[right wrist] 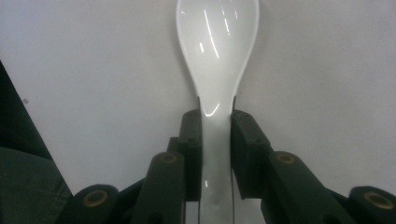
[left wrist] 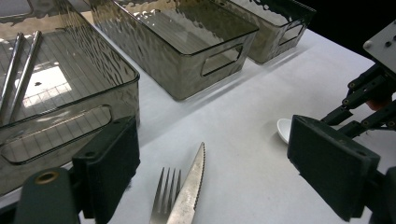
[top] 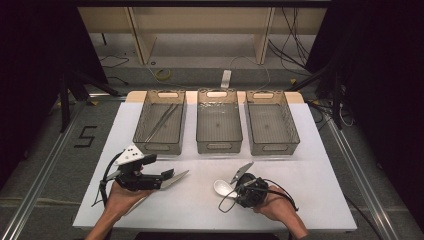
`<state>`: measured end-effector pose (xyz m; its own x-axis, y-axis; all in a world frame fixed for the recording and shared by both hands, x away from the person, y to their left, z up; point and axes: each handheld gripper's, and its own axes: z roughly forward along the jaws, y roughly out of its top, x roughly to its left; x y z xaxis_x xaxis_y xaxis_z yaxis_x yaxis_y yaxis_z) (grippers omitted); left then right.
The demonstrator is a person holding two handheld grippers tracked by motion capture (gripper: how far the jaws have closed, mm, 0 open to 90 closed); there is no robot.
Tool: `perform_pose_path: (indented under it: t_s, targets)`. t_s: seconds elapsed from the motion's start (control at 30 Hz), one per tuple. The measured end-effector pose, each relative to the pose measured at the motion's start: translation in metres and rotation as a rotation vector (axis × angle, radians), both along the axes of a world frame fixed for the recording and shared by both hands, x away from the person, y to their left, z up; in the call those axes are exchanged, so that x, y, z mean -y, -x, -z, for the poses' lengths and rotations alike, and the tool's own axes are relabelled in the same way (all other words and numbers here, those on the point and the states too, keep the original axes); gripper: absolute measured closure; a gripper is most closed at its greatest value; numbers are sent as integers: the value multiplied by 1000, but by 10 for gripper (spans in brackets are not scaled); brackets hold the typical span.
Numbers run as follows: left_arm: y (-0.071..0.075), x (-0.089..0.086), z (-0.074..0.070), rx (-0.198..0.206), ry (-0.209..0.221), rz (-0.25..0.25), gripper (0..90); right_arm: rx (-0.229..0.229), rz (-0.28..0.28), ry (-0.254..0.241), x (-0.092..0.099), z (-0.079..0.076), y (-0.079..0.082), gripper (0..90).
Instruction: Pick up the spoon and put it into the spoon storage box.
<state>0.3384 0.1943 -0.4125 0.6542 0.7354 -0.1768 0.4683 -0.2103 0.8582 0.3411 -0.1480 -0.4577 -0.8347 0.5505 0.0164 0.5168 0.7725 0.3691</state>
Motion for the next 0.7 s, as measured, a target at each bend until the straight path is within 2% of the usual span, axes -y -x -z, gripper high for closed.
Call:
perform_pose_path:
  t_s: [0.13, 0.37, 0.57, 0.7]
  targets:
    - [0, -1, 0, -1, 0, -1, 162, 3, 2, -43, 7, -6, -4, 761]
    - [-1, -1, 0, -4, 10, -4, 162, 48, 47, -133, 20, -22, -15, 761]
    - [-1, -1, 0, -4, 10, -6, 162, 92, 90, -164, 27, -34, -29, 760]
    - [-2, -2, 0, -5, 8, -9, 161, 120, 106, -185, 25, -43, -41, 760]
